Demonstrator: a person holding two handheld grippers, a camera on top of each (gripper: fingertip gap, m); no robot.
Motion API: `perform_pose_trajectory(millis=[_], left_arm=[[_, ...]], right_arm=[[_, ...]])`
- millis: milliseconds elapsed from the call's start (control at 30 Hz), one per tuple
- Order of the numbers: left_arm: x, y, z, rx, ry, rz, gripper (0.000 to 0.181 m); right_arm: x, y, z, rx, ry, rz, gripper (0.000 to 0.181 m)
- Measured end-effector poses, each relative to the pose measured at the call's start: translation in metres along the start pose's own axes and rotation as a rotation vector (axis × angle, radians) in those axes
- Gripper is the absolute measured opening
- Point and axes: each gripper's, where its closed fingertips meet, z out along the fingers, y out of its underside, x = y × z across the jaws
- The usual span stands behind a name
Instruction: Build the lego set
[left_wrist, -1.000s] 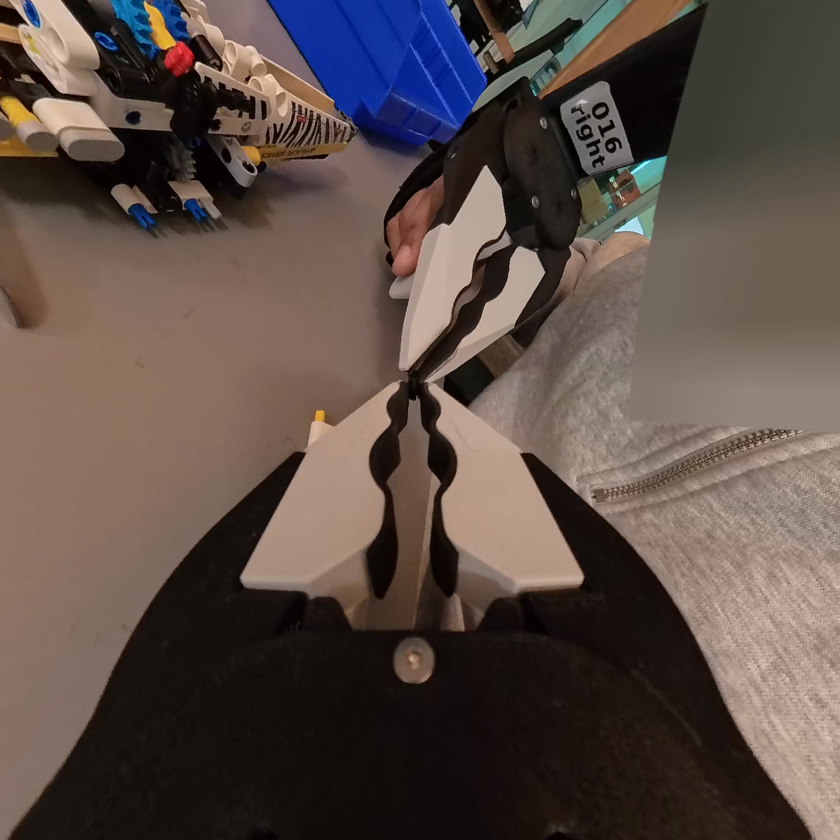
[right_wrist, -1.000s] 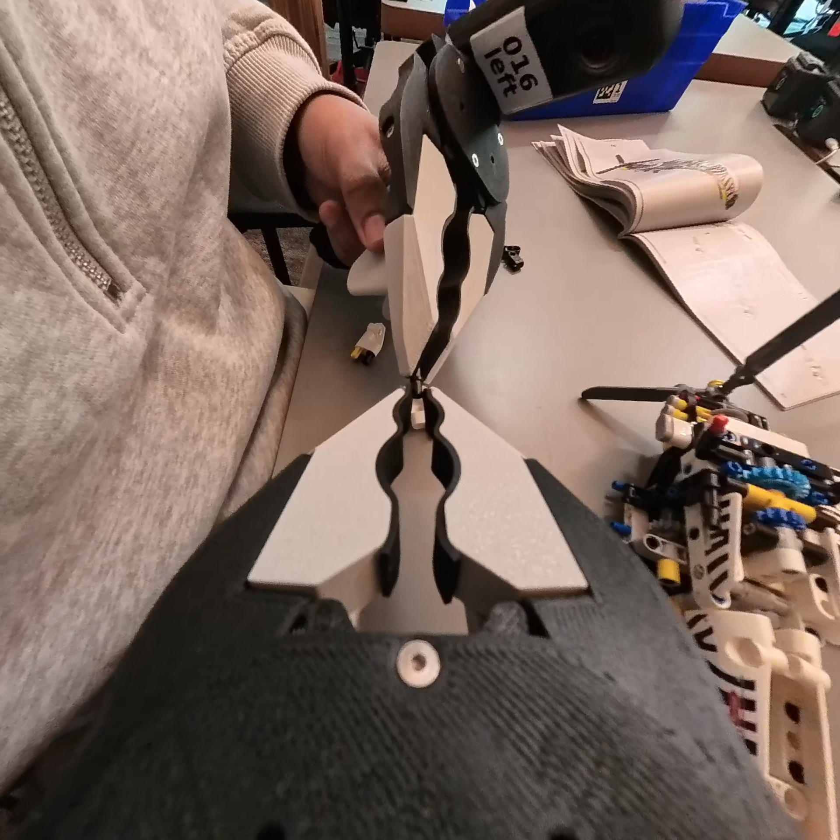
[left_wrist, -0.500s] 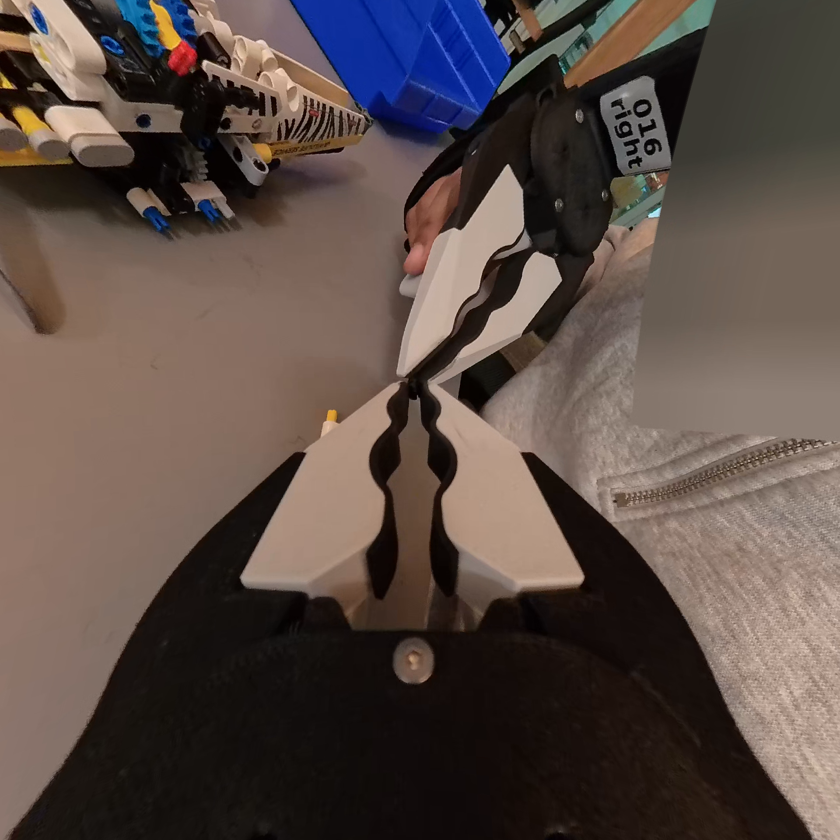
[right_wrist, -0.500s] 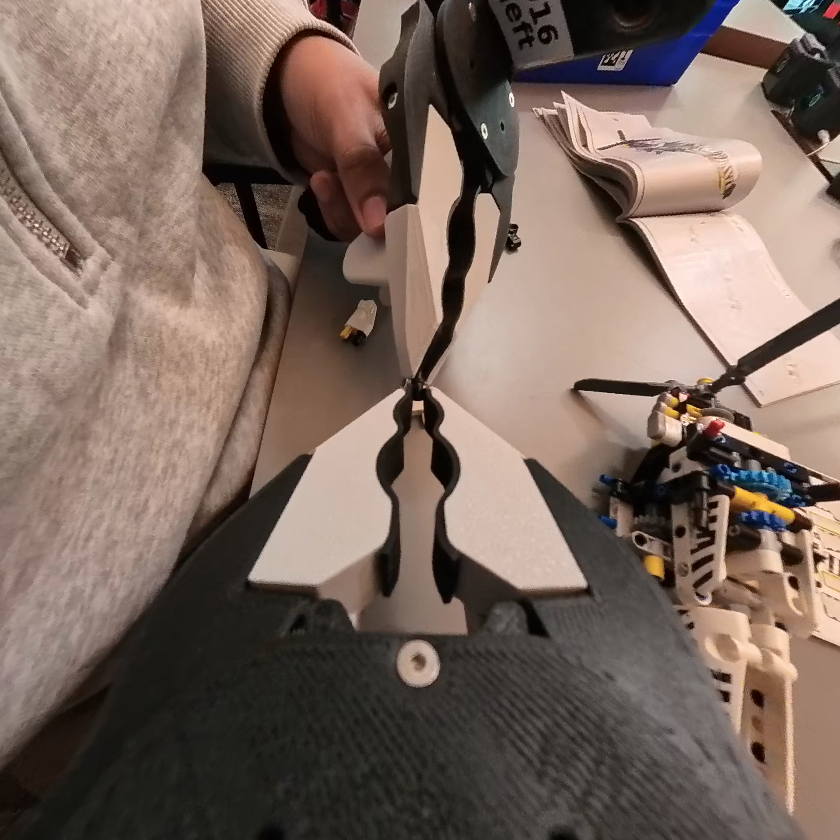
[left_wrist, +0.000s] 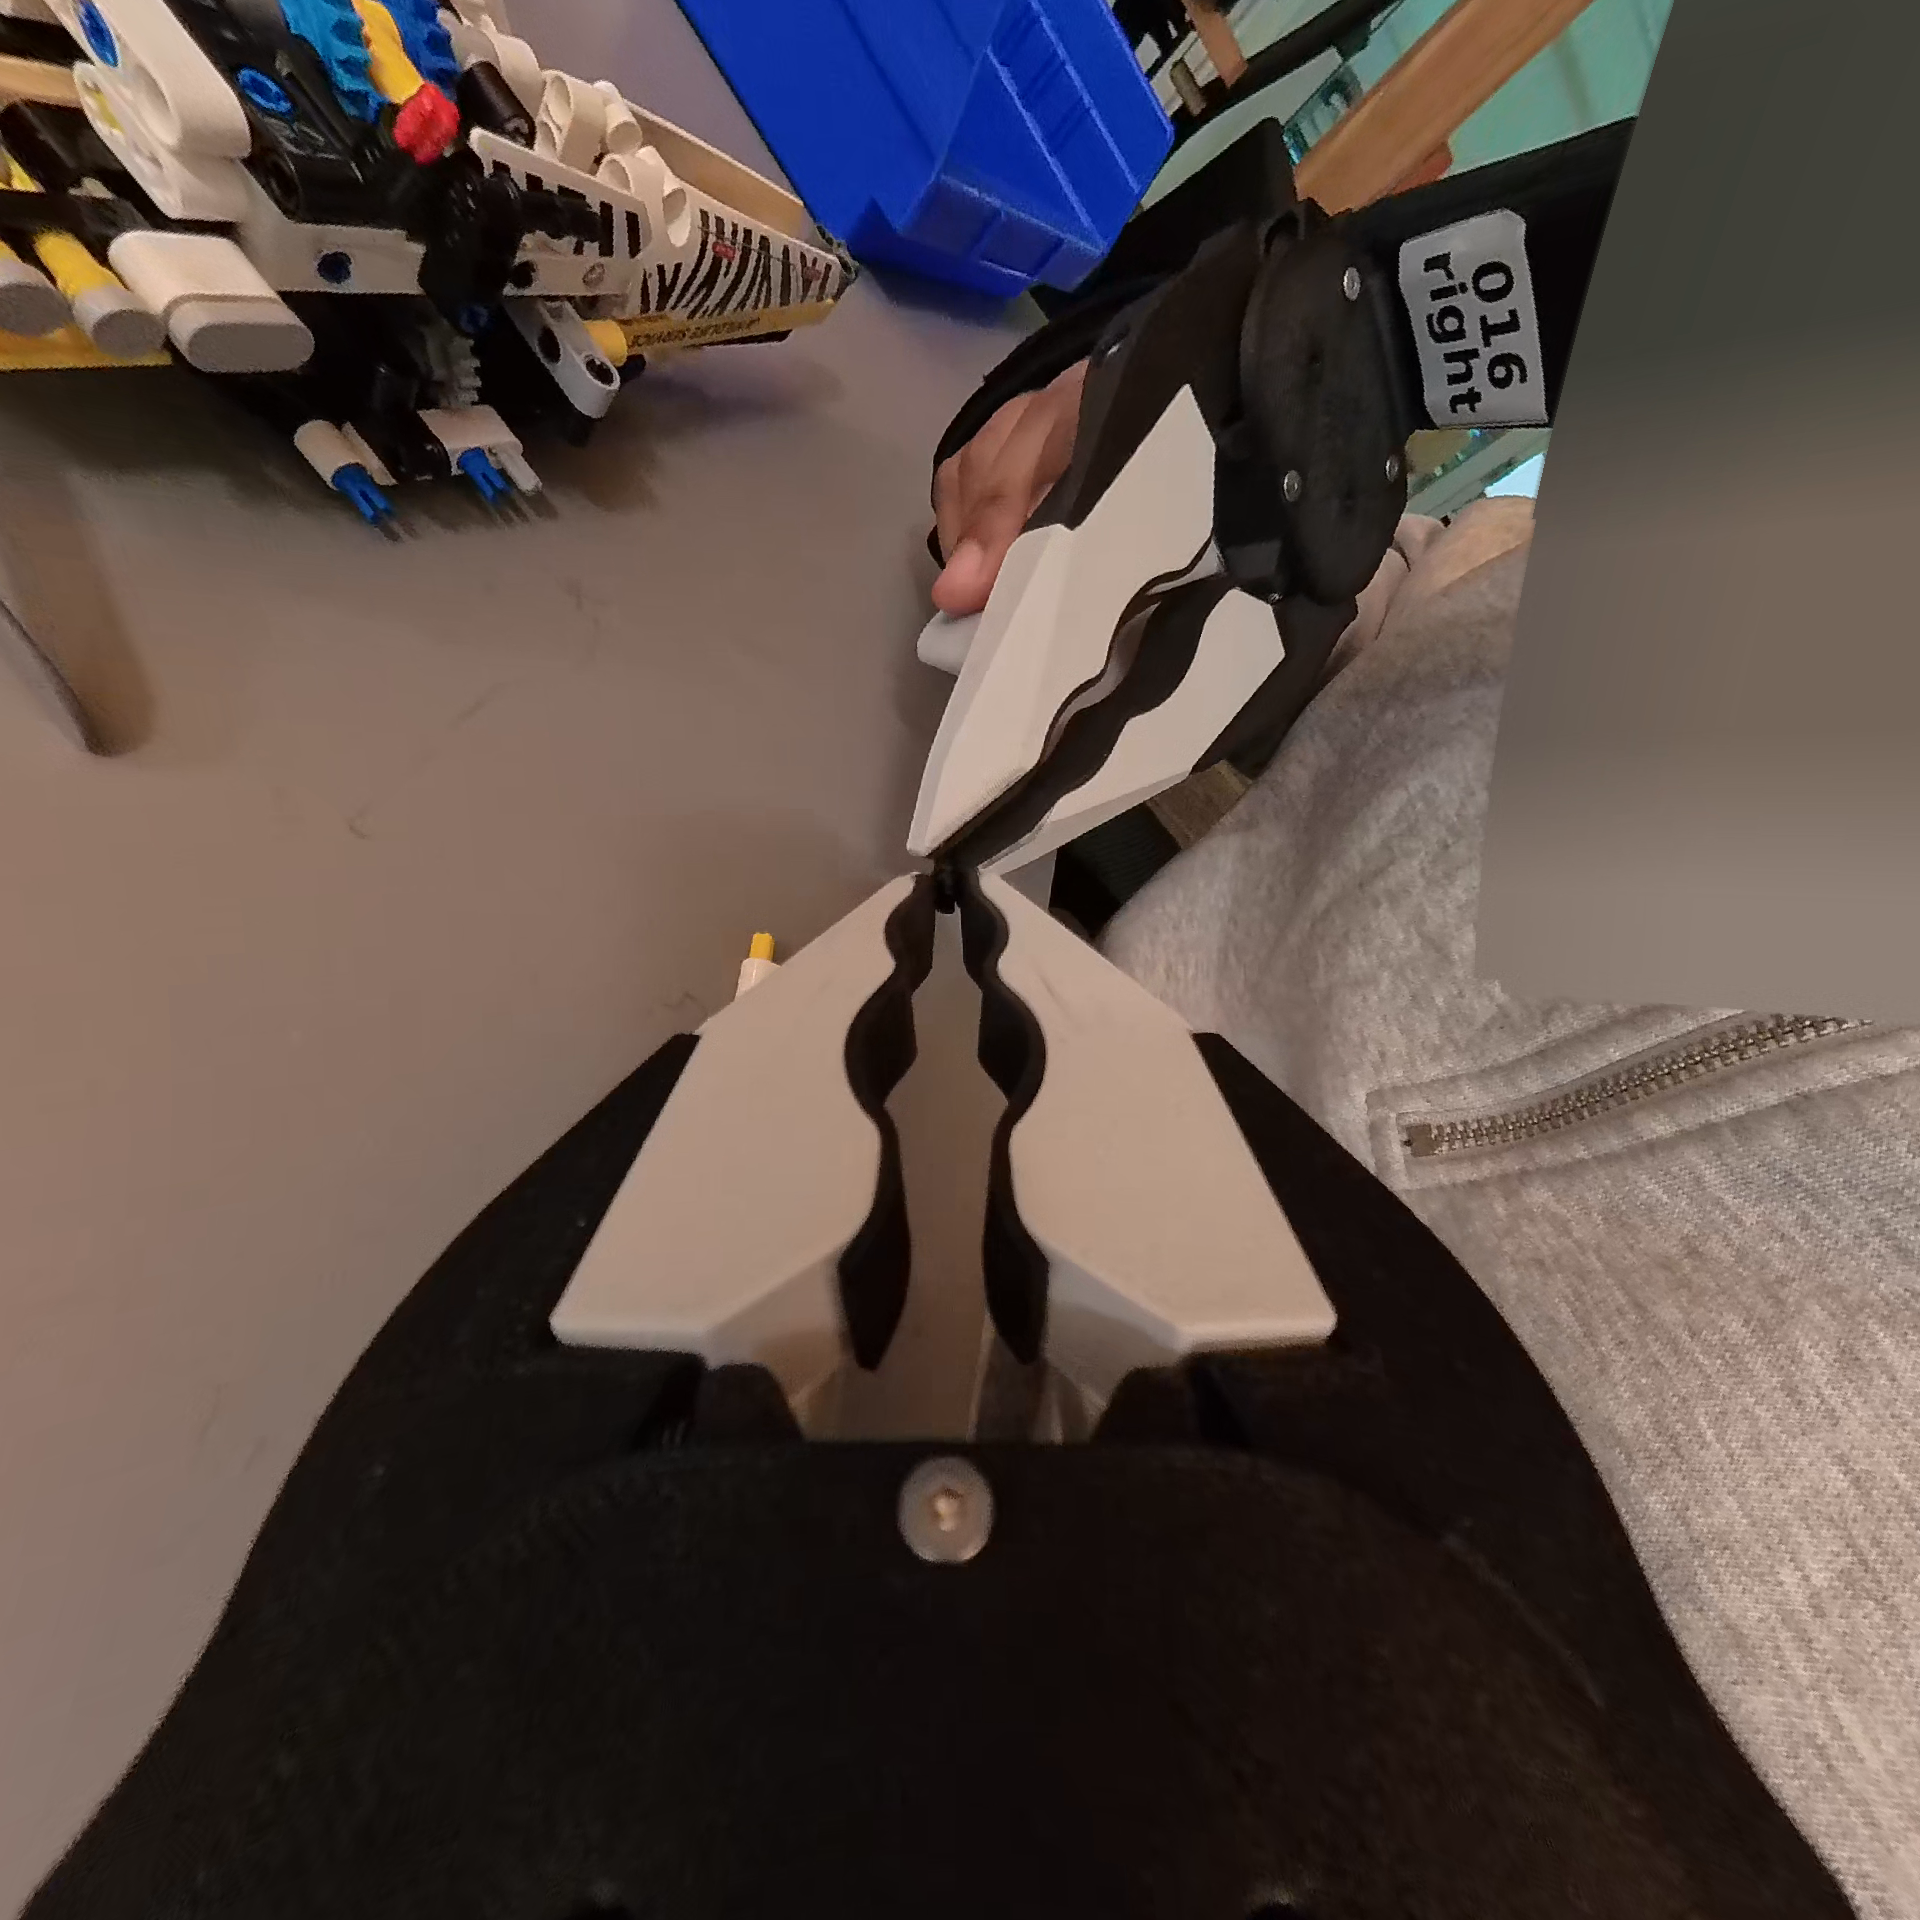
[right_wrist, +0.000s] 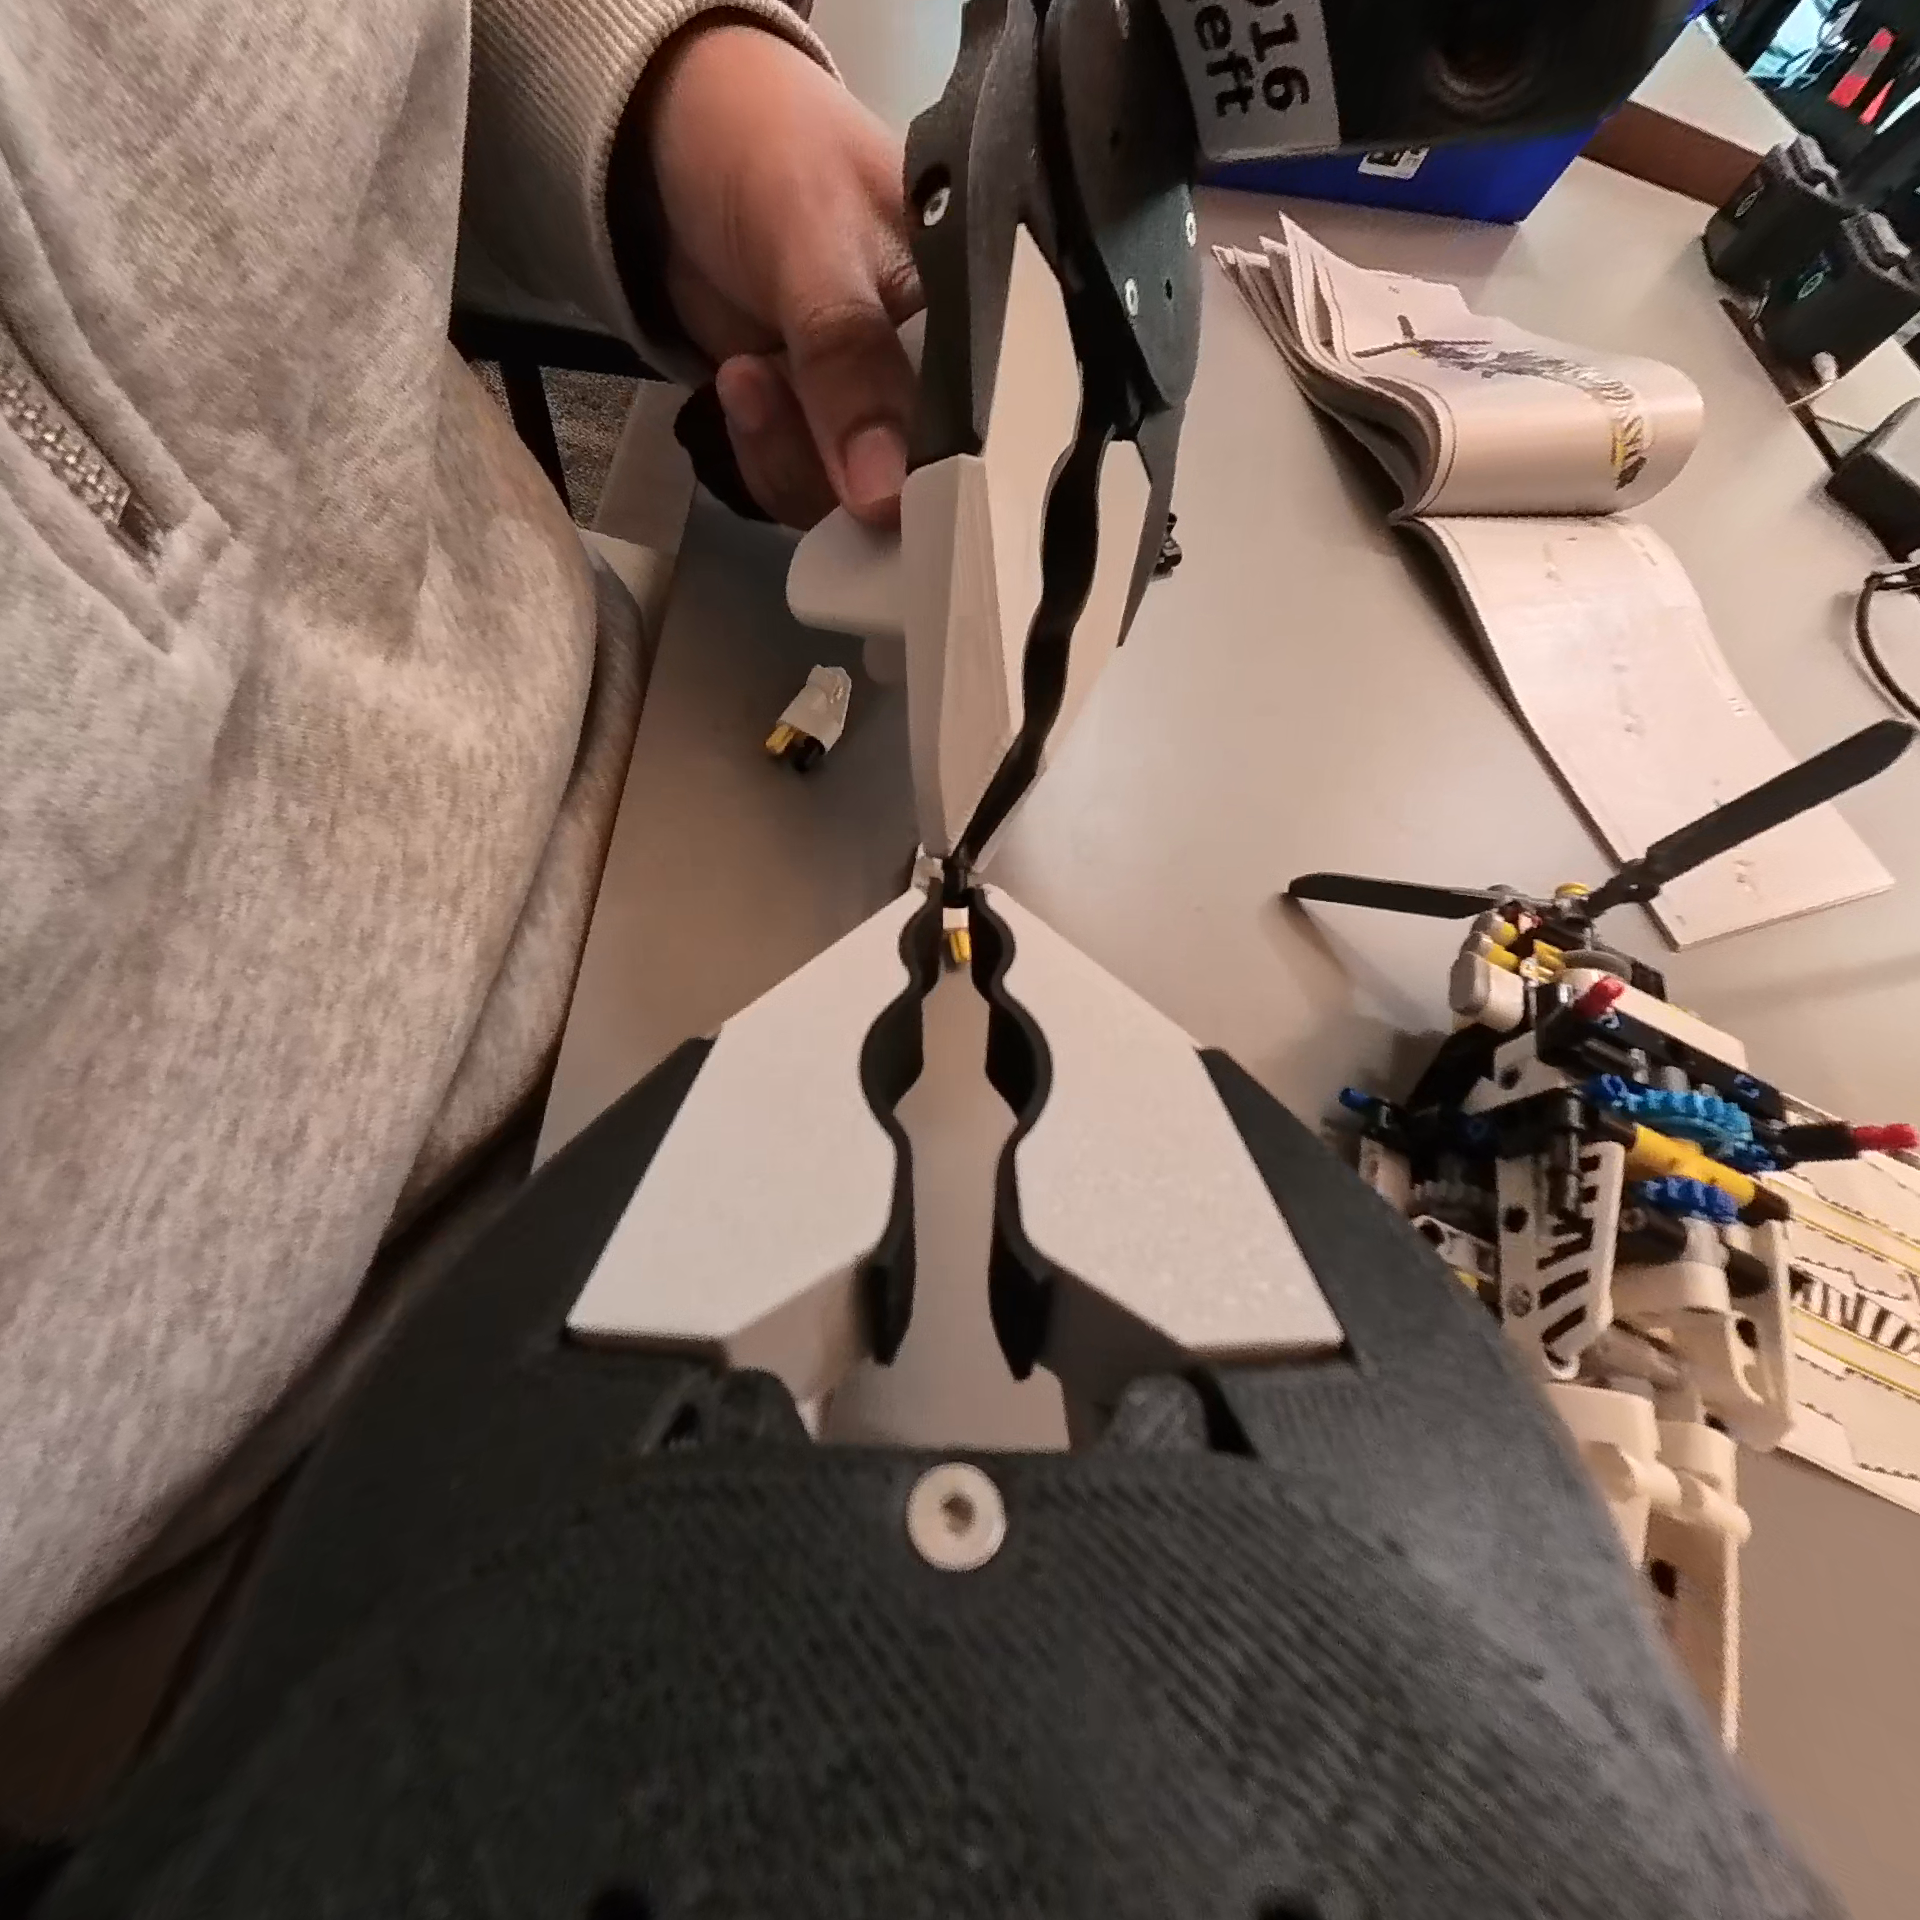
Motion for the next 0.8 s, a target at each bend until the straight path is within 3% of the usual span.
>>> perform_pose_trajectory(millis=[367, 633, 800], left_arm=[[0.009, -0.001, -0.003, 0.02, 0.082, -0.049, 0.003], [-0.021, 0.012, -0.01, -0.104, -0.238, 0.208, 0.026], [-0.039, 0.031, -0.004, -0.248, -0.387, 0.343, 0.031]], right_arm=[[-0.002, -0.009, -0.004, 0.103, -0.034, 0.09, 0.001], [0.001, 0.032, 0.006, -0.133, -0.041, 0.142, 0.002], [-0.006, 0.038, 0.016, -0.222, -0.072, 0.091, 0.002]])
